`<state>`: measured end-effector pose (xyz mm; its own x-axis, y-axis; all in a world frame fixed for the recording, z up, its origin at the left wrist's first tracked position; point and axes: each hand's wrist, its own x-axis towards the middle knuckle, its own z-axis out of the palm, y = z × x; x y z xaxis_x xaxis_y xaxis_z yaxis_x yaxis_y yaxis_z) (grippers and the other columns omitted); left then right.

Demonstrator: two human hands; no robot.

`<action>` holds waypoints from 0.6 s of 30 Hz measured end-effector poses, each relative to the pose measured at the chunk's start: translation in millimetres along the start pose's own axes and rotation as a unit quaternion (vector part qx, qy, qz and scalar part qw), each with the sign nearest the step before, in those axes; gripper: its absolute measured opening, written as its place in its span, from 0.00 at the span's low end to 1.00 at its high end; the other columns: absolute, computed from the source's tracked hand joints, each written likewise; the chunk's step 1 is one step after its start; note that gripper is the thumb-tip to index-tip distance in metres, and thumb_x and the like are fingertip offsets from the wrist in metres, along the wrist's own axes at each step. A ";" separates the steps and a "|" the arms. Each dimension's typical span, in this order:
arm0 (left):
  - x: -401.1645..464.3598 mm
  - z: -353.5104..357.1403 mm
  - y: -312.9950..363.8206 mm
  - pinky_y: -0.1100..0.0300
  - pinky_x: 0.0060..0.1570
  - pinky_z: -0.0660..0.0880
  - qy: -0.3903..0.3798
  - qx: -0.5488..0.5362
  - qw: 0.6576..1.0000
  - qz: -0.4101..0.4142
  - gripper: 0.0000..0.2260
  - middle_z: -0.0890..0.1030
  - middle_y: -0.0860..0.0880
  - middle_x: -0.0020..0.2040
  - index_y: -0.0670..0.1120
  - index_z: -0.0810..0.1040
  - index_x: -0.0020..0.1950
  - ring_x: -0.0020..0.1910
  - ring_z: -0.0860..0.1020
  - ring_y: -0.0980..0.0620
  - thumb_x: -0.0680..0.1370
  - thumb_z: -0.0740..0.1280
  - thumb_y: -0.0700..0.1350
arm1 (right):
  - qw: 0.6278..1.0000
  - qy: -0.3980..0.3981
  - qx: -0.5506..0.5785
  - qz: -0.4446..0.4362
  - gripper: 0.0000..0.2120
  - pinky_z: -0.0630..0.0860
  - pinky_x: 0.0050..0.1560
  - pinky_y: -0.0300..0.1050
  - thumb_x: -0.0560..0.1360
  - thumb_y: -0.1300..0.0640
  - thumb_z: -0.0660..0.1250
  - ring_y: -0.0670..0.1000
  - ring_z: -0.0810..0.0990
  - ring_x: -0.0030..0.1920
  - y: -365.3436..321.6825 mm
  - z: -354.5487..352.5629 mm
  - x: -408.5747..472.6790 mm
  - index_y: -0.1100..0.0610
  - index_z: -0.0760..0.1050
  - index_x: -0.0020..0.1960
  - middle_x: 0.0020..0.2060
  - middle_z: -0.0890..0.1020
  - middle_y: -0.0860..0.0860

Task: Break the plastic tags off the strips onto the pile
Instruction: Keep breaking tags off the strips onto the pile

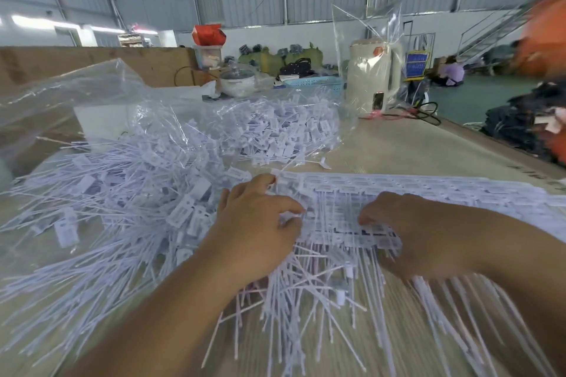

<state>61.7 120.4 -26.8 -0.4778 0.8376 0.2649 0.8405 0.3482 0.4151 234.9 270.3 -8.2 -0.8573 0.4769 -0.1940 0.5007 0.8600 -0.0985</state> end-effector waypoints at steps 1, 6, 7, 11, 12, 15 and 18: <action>-0.4 1.2 -0.2 0.41 0.74 0.50 0.002 0.004 1.000 0.003 0.12 0.57 0.55 0.77 0.63 0.78 0.61 0.74 0.54 0.51 0.78 0.64 0.56 | 1.000 0.004 0.007 -0.006 0.33 0.68 0.65 0.45 0.76 0.52 0.66 0.48 0.63 0.68 -1.3 0.6 0.3 0.43 0.54 0.75 0.69 0.60 0.44; -1.7 3.4 1.0 0.41 0.75 0.51 0.027 0.006 0.999 0.030 0.16 0.59 0.56 0.76 0.63 0.76 0.64 0.73 0.54 0.55 0.77 0.67 0.56 | 0.994 0.069 0.026 -0.075 0.34 0.50 0.76 0.48 0.78 0.53 0.61 0.49 0.49 0.77 -12.4 11.9 10.1 0.42 0.48 0.78 0.77 0.50 0.42; -2.5 3.2 2.0 0.41 0.75 0.50 0.032 0.004 0.999 0.034 0.16 0.59 0.57 0.76 0.62 0.76 0.65 0.73 0.53 0.57 0.77 0.67 0.56 | 0.993 0.067 0.025 -0.090 0.32 0.50 0.76 0.49 0.79 0.53 0.60 0.50 0.50 0.77 -14.7 15.0 13.0 0.44 0.50 0.78 0.77 0.53 0.43; -7.5 2.4 10.6 0.44 0.75 0.50 0.077 -0.013 0.994 0.075 0.13 0.62 0.57 0.74 0.60 0.78 0.62 0.67 0.54 0.64 0.78 0.64 0.54 | 0.990 0.072 0.052 -0.108 0.25 0.58 0.73 0.49 0.79 0.55 0.57 0.50 0.62 0.72 -16.9 20.4 18.9 0.51 0.61 0.76 0.70 0.67 0.46; -9.2 2.2 14.1 0.44 0.75 0.48 0.086 -0.018 0.992 0.091 0.13 0.64 0.57 0.73 0.59 0.79 0.62 0.67 0.54 0.64 0.79 0.63 0.54 | 0.989 0.079 0.059 -0.114 0.23 0.61 0.70 0.49 0.79 0.54 0.56 0.50 0.65 0.69 -17.0 20.4 18.4 0.51 0.64 0.74 0.65 0.70 0.45; -17.1 4.2 26.4 0.53 0.74 0.33 0.042 -0.020 0.991 0.126 0.20 0.67 0.58 0.71 0.59 0.79 0.62 0.68 0.55 0.64 0.75 0.55 0.58 | 0.983 0.116 0.069 -0.123 0.07 0.67 0.57 0.46 0.78 0.49 0.58 0.49 0.71 0.54 -19.3 23.1 17.8 0.46 0.70 0.55 0.46 0.69 0.39; -20.7 13.3 28.8 0.54 0.68 0.24 -0.044 0.057 0.987 0.147 0.21 0.63 0.57 0.73 0.59 0.75 0.64 0.73 0.50 0.60 0.74 0.56 0.62 | 0.977 0.153 0.076 -0.130 0.08 0.65 0.49 0.44 0.76 0.42 0.60 0.48 0.71 0.48 -22.2 24.8 17.7 0.44 0.66 0.46 0.42 0.70 0.40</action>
<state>99.3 118.8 -31.9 -0.1901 0.9406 0.2814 0.9650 0.1263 0.2298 211.6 255.2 -33.7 -0.9417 0.2983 0.1554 0.2536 0.9332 -0.2544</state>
